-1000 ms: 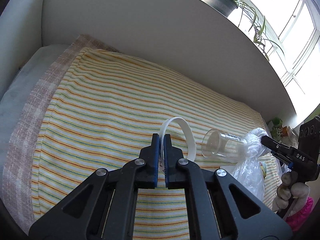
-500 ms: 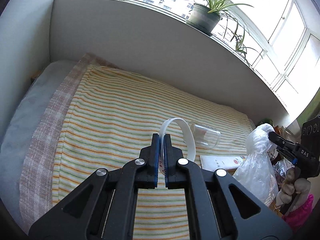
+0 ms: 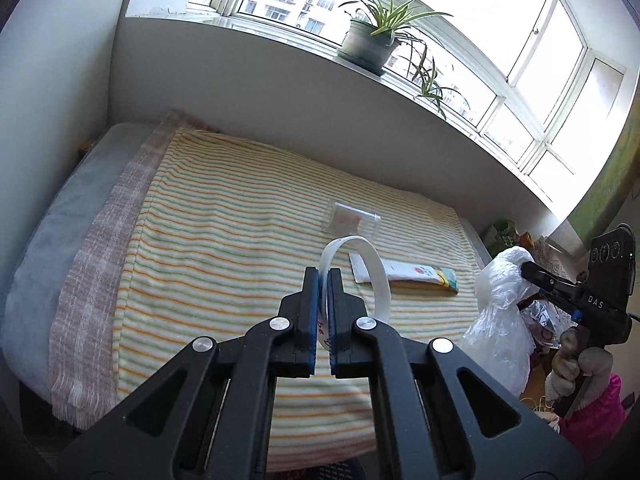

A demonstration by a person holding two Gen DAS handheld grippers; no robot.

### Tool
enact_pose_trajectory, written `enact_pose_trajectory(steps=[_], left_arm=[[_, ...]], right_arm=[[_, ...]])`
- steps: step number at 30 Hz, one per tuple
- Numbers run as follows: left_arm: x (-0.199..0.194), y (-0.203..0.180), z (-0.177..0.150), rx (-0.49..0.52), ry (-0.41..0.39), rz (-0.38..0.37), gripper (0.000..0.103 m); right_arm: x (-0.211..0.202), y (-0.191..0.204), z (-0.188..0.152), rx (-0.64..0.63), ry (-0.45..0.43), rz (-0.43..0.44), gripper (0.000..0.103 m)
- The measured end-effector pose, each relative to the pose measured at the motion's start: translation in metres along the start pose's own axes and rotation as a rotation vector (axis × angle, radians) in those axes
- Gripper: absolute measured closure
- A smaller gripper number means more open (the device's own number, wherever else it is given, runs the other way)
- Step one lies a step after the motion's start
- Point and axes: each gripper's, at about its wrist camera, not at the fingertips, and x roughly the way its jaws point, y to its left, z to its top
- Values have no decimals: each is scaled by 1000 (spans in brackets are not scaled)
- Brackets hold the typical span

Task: Collect trash
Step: 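Lift the band and plastic bag and carry them over the wastebasket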

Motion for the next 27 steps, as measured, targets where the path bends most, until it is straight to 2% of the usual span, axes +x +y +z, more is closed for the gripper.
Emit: enact_pose_trajectory(steps=[15,27], left_arm=[[-60,-35,-73,47,-14,-14,101],[-54,-54,-135,78,56,-16,101]], right_arm=[[-61,23,-66,-25,4,28,86],[-79,24,-135,-27,65,6,86]])
